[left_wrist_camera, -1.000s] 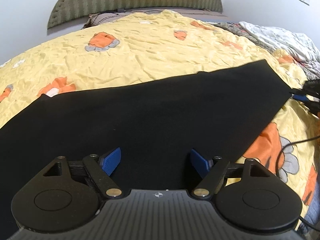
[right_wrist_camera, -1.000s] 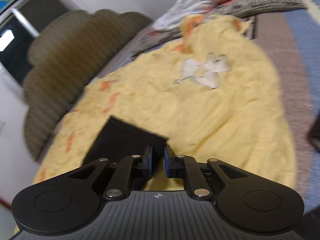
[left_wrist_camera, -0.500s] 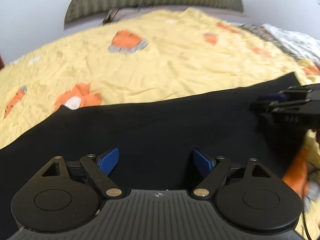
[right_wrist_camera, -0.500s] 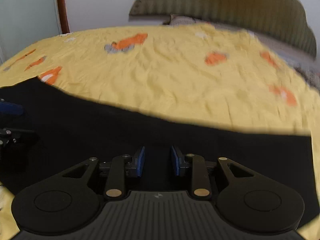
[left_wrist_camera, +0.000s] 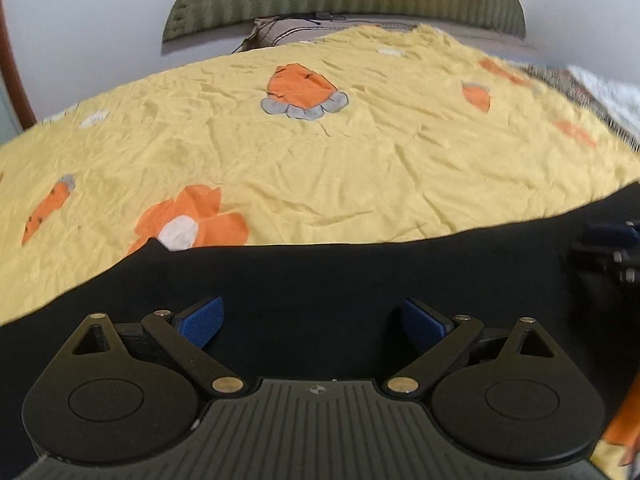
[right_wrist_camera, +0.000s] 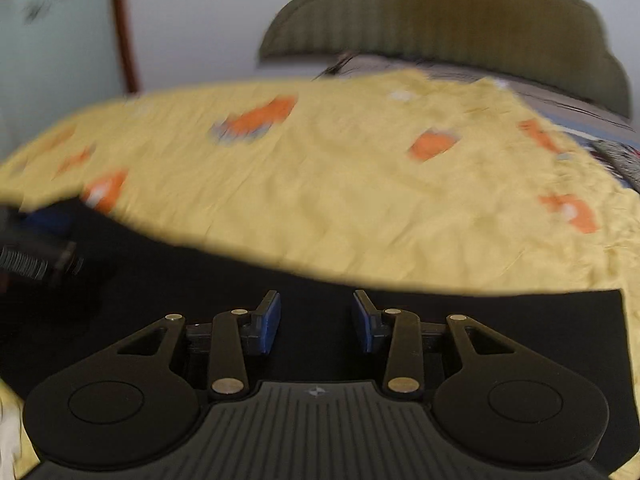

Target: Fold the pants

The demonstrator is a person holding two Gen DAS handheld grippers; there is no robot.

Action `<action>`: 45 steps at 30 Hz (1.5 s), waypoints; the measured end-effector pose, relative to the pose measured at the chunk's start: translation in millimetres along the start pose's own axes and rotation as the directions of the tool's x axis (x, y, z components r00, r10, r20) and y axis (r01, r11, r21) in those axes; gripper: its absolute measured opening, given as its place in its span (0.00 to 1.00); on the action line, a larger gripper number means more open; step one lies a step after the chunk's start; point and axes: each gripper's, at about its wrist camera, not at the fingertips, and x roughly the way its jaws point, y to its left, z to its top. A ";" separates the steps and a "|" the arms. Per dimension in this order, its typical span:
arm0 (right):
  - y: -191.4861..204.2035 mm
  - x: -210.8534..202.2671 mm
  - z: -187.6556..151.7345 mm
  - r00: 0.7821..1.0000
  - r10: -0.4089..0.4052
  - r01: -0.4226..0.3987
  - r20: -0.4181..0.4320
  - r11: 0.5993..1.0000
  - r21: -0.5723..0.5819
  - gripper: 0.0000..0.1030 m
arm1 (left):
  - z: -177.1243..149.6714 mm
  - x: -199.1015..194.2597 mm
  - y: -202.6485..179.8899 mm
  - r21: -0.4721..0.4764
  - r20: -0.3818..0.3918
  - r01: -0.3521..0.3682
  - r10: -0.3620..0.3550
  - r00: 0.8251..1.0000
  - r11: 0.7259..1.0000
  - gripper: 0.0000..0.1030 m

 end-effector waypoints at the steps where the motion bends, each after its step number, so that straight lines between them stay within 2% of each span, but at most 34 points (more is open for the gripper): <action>1: 3.2 6.8 -4.0 0.999 -0.034 0.033 -0.019 0.999 -0.028 0.41 | 0.4 6.0 -3.0 0.012 -0.009 -0.015 0.016 1.000 1.000 0.97; 2: -0.9 8.0 -7.9 0.999 -0.052 0.052 0.010 0.998 -0.031 0.58 | 0.4 8.6 -3.4 0.004 -0.003 -0.020 0.020 1.000 1.000 0.98; 3: -9.6 9.2 -8.0 0.997 -0.070 0.070 0.020 0.998 -0.002 0.67 | 0.3 6.5 -2.2 -0.015 0.001 -0.021 0.021 1.000 1.000 0.95; 4: -21.8 10.3 -6.8 0.994 -0.110 0.109 0.026 0.993 0.041 0.72 | 0.7 2.1 -1.4 -0.032 -0.002 -0.009 0.009 1.000 0.999 0.92; 6: -46.0 3.7 -4.1 0.972 -0.234 0.227 0.035 0.965 0.131 0.72 | -2.6 -13.1 -0.7 -0.033 0.015 0.040 -0.040 0.999 0.999 0.94; 7: -56.9 -5.9 -4.3 0.964 -0.261 0.249 0.049 0.953 0.170 0.72 | -6.2 -21.1 -1.3 -0.026 0.030 0.054 -0.053 0.998 0.998 0.94; 9: -76.8 -25.3 -8.3 0.970 -0.232 0.210 0.076 0.952 0.224 0.72 | -16.2 -36.4 -3.2 -0.023 0.060 0.056 -0.054 0.997 0.998 0.95; 11: -90.2 -27.7 -13.8 0.979 -0.200 0.190 0.027 0.959 0.212 0.73 | -24.0 -42.0 -7.3 -0.034 0.082 0.059 -0.056 0.995 0.998 0.96; 13: -98.1 -12.3 -18.4 0.970 -0.238 0.243 -0.047 0.957 0.160 0.73 | -28.6 -35.7 -15.9 -0.029 0.072 0.064 -0.061 0.996 0.998 0.96; 14: -103.1 -5.9 -21.3 0.971 -0.236 0.241 -0.047 0.957 0.165 0.83 | -29.1 -29.1 -21.0 -0.014 0.051 0.056 -0.055 0.997 0.998 0.96; 15: -112.0 -1.1 -21.6 0.975 -0.220 0.221 -0.027 0.954 0.202 0.88 | -29.5 -21.5 -27.4 0.005 0.025 0.039 -0.039 0.999 0.999 0.97; 16: -120.5 4.5 -20.7 0.977 -0.214 0.213 -0.019 0.949 0.231 0.96 | -30.9 -15.2 -33.1 0.019 0.030 0.017 -0.018 0.999 1.000 1.00; 17: -125.8 8.4 -19.9 0.974 -0.224 0.220 -0.008 0.946 0.239 1.00 | -32.3 -14.9 -36.0 0.023 0.067 0.002 -0.003 0.998 1.000 1.00; 20: -135.8 11.8 -13.3 0.964 -0.265 0.255 0.003 0.927 0.274 1.00 | -32.1 -23.0 -39.8 0.042 0.064 -0.015 0.012 0.998 0.999 0.99; 23: -126.7 -6.6 -11.6 0.941 -0.337 0.318 0.022 0.906 0.278 1.00 | -38.3 -39.2 -35.8 0.049 0.086 -0.003 -0.001 0.996 0.999 0.99; 25: -118.2 -18.5 -18.7 0.952 -0.305 0.287 0.035 0.925 0.250 1.00 | -43.8 -46.9 -33.8 0.049 0.107 -0.007 0.001 0.994 0.999 0.99; 27: -112.9 -18.7 -28.0 0.968 -0.250 0.243 0.006 0.945 0.220 1.00 | -44.7 -43.8 -34.2 0.049 0.095 -0.002 -0.003 0.996 0.999 0.99; 29: -111.7 -9.6 -37.0 0.968 -0.251 0.250 -0.021 0.950 0.189 1.00 | -43.4 -29.1 -36.5 0.051 0.048 0.003 -0.006 0.999 0.999 1.00; 31: -120.0 -6.5 -39.9 0.972 -0.233 0.223 0.015 0.946 0.235 1.00 | -41.0 -23.6 -33.4 0.013 0.059 0.009 -0.010 0.998 1.000 1.00; 33: -123.8 -5.2 -35.0 0.965 -0.262 0.251 0.008 0.934 0.254 1.00 | -33.1 -25.9 -28.8 -0.003 0.022 0.027 -0.027 0.999 1.000 0.98; 35: -118.2 -9.9 -29.7 0.956 -0.294 0.287 -0.012 0.923 0.256 1.00 | -28.3 -32.2 -17.4 -0.015 0.043 0.034 -0.033 0.999 0.999 0.99; 37: -105.5 -21.0 -29.9 0.948 -0.317 0.308 0.009 0.927 0.216 1.00 | -24.4 -32.9 -1.6 -0.030 0.061 -0.016 0.017 0.998 0.999 1.00; 40: -92.2 -35.1 -39.6 0.960 -0.279 0.271 0.027 0.947 0.171 1.00 | -13.2 -16.8 31.7 -0.115 0.009 -0.117 0.119 0.993 0.986 0.99; 42: -90.7 -30.6 -50.1 0.968 -0.251 0.251 -0.015 0.958 0.140 1.00 | -8.6 1.0 52.5 -0.188 -0.036 -0.137 0.132 0.991 0.973 1.00; 43: -93.0 -30.1 -56.0 0.970 -0.244 0.241 0.001 0.960 0.139 1.00 | -7.5 8.9 57.7 -0.192 -0.047 -0.140 0.133 0.990 0.971 1.00; 44: -99.0 -32.9 -59.4 0.970 -0.244 0.238 0.014 0.956 0.173 1.00 | -7.4 8.7 59.9 -0.191 -0.033 -0.139 0.135 0.990 0.972 1.00; 45: -106.1 -37.5 -60.2 0.957 -0.290 0.282 0.003 0.933 0.224 1.00 | -7.6 4.0 58.6 -0.191 -0.027 -0.141 0.138 0.990 0.971 0.98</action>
